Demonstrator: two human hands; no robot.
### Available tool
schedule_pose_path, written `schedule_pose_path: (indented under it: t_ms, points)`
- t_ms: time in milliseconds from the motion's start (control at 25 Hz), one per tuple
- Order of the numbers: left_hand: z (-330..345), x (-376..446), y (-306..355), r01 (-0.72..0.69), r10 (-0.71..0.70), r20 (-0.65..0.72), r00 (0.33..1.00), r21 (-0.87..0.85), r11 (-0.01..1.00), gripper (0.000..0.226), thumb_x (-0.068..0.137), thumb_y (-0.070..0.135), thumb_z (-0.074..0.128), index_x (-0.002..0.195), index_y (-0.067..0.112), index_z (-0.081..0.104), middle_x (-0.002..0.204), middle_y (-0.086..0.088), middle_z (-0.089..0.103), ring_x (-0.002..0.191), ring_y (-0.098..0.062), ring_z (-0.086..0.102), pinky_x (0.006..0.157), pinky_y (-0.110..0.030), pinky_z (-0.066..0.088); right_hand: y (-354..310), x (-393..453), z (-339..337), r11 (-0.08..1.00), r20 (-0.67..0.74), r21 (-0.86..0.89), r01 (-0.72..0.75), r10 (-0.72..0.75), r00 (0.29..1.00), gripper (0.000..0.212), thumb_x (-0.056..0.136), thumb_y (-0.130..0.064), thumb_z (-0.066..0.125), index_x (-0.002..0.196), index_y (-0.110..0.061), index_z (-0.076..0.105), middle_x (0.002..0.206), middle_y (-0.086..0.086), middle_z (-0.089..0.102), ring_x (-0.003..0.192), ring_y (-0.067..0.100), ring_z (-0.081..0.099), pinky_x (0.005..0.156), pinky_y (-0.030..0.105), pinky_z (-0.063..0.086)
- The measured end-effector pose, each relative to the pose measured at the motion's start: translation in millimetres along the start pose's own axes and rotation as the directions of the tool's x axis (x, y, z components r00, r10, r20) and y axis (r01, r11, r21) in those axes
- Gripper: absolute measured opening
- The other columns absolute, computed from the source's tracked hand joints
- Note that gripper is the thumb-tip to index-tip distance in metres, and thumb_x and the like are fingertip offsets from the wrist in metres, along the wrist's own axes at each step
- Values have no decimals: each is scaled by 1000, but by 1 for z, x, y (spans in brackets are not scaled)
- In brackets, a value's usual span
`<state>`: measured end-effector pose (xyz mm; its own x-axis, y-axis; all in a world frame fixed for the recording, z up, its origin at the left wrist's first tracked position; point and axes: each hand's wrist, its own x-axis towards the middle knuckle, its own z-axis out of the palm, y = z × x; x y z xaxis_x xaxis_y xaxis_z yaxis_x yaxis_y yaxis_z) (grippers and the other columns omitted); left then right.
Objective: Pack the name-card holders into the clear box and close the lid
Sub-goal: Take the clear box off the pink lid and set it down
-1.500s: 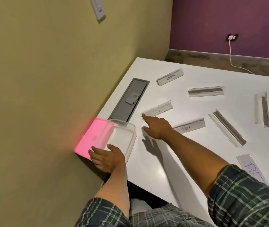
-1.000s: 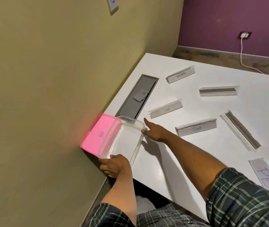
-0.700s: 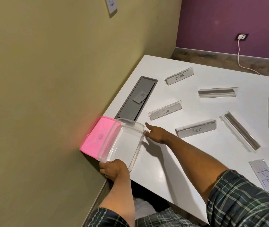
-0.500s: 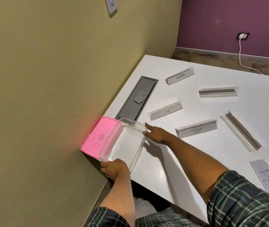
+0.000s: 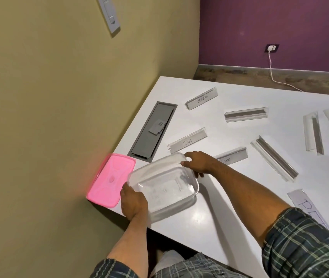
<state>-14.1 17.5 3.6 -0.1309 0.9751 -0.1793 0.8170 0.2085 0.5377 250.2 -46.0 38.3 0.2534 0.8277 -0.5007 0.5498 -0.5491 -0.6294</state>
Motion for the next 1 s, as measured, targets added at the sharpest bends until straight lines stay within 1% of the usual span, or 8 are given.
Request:
schedule_pose_path:
  t_ms: [80,200,400,520,640,800,880,1000]
  points:
    - [7,-5,18,-105,104,17,994,27,994,44,97,2,43,138,12,53,130,-11,64,117,-36,62,94,-48,51,22,-12,-15,999,47,29,-41,40,998,34,98,-31,52,126,-12,51,59,12,71,39,21,59,56,28,48]
    - [23,-15,43,-296,293,75,953,47,954,36,99,10,41,130,15,58,120,-10,69,106,-35,66,88,-43,54,63,-40,-34,972,45,220,-82,74,996,17,96,-16,52,107,-4,55,65,29,69,37,23,54,44,27,43]
    - [51,-42,81,-569,532,260,806,93,817,50,96,14,39,144,27,48,124,-3,67,110,-32,65,89,-39,51,132,-95,-51,913,-21,358,-196,217,976,21,94,-11,58,113,-1,56,55,21,65,35,18,42,38,22,30]
    - [67,-60,99,-665,603,357,713,73,744,42,91,14,37,126,29,53,101,-2,70,94,-33,67,74,-35,48,166,-128,-49,875,-60,398,-276,325,944,24,93,-9,61,112,2,54,52,15,60,38,17,34,40,21,26]
    - [80,-80,115,-757,636,479,605,100,645,36,85,14,40,119,22,50,75,1,56,73,-34,61,65,-34,47,193,-164,-43,838,-97,447,-314,394,914,19,93,-9,62,110,-3,56,54,16,61,40,18,40,40,22,27]
    - [92,-102,127,-880,688,584,430,103,463,46,88,17,41,134,20,45,88,-10,67,80,-37,65,69,-36,51,220,-195,-26,801,-116,470,-372,474,873,21,92,-8,62,112,-2,57,62,17,57,44,19,40,41,23,27]
    - [96,-109,132,-909,702,606,375,91,407,44,89,19,42,133,19,45,90,-13,68,82,-39,66,72,-38,54,227,-205,-19,787,-121,476,-393,501,857,23,92,-7,63,113,-1,58,64,13,53,45,18,39,42,22,28]
    - [99,-112,132,-937,709,631,315,91,336,40,87,22,43,127,18,46,86,-13,66,78,-40,65,65,-35,48,232,-213,-14,794,-138,459,-399,507,851,23,91,-10,63,112,-5,59,69,14,58,50,20,42,43,24,30]
